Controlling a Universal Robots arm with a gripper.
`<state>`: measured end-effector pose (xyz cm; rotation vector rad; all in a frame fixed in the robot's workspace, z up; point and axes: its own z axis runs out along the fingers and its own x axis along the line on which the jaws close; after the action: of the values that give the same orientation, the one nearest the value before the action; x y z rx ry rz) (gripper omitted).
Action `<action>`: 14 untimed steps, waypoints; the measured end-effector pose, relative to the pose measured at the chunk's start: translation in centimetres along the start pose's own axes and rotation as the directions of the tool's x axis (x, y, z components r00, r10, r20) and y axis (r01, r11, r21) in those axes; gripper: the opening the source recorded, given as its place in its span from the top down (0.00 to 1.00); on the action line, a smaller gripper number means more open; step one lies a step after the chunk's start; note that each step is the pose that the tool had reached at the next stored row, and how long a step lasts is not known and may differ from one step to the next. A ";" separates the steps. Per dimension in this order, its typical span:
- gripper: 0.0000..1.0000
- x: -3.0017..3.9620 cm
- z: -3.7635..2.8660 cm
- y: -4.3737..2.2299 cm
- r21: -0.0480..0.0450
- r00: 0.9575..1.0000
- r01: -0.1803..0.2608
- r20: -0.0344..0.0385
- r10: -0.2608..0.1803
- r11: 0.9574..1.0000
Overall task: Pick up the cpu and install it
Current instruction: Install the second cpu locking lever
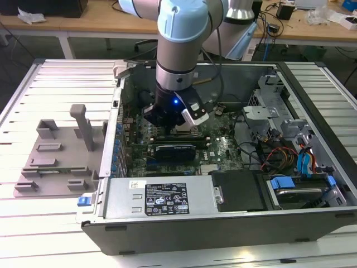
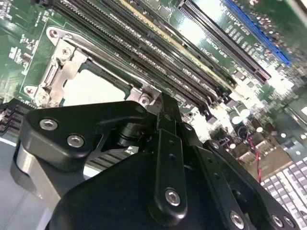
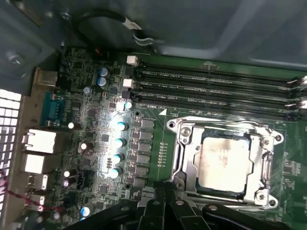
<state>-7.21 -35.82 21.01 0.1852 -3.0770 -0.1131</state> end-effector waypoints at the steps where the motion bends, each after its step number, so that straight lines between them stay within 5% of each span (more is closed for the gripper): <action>1: 0.89 -0.08 -0.14 0.01 0.000 1.000 0.000 0.000 0.000 1.000; 4: 0.89 -0.81 -0.30 -0.01 0.002 1.000 0.000 -0.001 0.000 1.000; 11: 0.89 -4.60 -0.50 0.06 0.012 1.000 -0.002 -0.018 0.002 1.000; 14: 0.89 -5.46 -0.51 0.77 0.026 1.000 -0.003 -0.022 0.004 1.000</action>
<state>-1.86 -34.43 21.29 0.1812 -3.0582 -0.0707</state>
